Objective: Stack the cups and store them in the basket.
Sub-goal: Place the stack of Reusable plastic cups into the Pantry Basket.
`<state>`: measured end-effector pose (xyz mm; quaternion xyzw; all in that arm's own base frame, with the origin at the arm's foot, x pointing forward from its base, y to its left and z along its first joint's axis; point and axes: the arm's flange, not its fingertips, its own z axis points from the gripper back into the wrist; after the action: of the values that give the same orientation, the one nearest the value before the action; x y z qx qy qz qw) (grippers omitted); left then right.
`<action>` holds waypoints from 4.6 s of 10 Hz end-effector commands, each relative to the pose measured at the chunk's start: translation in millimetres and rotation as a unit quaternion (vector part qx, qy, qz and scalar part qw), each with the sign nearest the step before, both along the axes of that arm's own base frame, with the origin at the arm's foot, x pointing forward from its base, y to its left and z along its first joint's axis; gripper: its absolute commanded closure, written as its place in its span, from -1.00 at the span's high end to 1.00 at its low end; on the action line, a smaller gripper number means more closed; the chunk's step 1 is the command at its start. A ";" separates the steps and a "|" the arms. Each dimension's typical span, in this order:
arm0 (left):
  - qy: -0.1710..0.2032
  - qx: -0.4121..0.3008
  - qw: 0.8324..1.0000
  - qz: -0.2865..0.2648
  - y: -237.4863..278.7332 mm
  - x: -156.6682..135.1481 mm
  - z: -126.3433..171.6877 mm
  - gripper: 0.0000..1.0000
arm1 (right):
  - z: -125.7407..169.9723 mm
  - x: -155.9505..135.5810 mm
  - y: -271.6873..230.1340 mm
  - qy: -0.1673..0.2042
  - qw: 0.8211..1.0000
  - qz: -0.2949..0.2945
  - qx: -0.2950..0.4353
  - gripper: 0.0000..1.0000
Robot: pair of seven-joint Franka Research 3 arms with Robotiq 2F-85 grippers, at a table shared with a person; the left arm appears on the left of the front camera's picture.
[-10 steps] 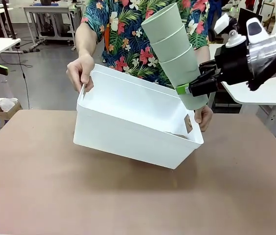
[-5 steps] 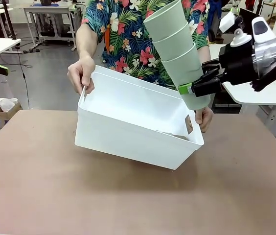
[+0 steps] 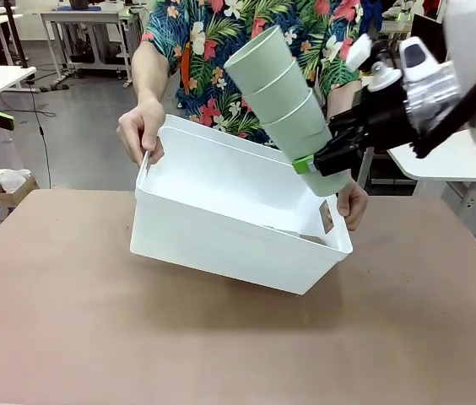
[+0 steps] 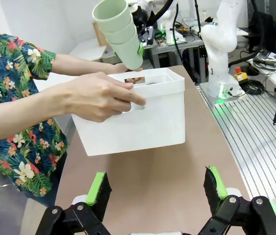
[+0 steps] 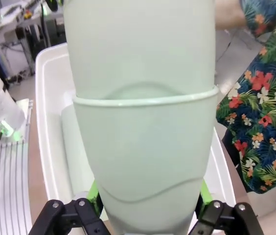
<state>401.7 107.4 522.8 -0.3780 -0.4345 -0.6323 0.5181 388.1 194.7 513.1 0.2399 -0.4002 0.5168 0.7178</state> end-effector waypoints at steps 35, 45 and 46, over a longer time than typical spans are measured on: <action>0.004 0.005 1.000 0.004 -1.7 -2.8 1.1 1.00 | 30.3 25.5 21.0 0.006 0.995 0.026 -0.100 1.00; 0.004 0.005 1.000 0.004 -1.7 -2.8 1.1 1.00 | 46.7 0.6 -188.7 -0.016 0.999 0.007 0.052 1.00; 0.004 0.005 1.000 0.004 -1.7 -2.8 1.1 1.00 | 43.9 9.1 -185.9 0.004 0.998 0.010 0.064 1.00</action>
<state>401.3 107.4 523.3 -0.3773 -0.4346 -0.6326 0.5182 389.2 1.4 560.8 0.2742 -0.4231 0.4921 0.7097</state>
